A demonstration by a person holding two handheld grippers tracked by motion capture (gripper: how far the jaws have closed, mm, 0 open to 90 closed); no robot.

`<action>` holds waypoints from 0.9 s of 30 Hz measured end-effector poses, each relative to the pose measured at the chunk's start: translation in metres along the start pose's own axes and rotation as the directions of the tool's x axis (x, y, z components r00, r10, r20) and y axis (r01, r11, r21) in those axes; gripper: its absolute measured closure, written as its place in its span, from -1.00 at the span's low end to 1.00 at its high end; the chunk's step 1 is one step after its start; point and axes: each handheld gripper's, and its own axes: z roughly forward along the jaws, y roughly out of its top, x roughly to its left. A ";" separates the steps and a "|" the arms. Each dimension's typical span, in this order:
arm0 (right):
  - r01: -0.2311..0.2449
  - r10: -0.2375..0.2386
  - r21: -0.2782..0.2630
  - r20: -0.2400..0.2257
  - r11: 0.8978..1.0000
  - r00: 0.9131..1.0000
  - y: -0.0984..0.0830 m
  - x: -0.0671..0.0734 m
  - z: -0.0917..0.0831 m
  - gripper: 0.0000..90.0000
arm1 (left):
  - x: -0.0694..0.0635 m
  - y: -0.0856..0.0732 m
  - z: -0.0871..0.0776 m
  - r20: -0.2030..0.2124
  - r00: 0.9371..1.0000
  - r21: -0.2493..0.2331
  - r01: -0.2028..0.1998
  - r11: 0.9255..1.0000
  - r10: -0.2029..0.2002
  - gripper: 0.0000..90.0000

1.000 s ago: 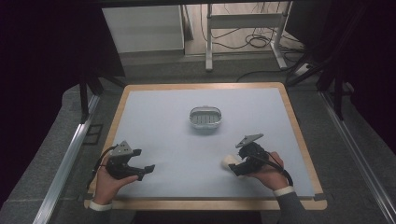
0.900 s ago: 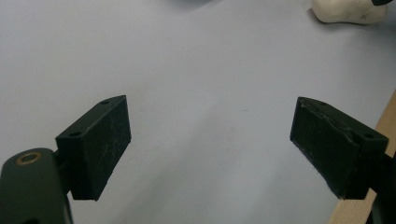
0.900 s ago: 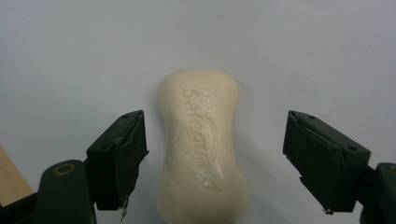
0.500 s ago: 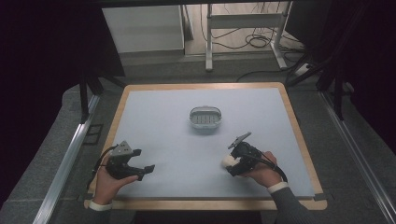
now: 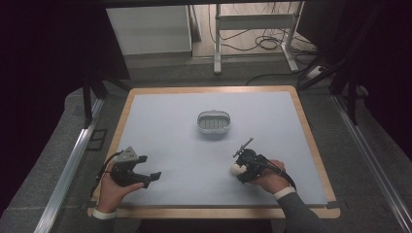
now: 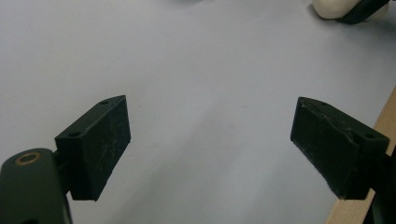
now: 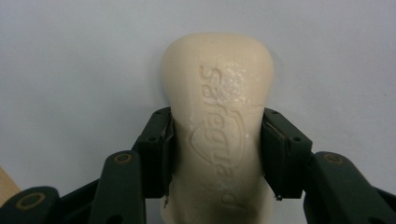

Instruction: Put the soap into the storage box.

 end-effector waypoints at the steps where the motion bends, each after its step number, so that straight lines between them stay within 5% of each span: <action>1: 0.006 -0.006 0.005 0.001 1.000 1.000 0.001 0.001 0.000 0.09 | 0.000 0.000 0.000 0.000 1.000 0.000 0.000 1.000 0.000 -0.72; 27: 0.008 -0.008 -0.133 0.004 0.991 1.000 0.010 -0.018 -0.035 0.09 | 0.000 0.000 0.001 0.001 1.000 0.006 -0.003 1.000 0.003 -0.72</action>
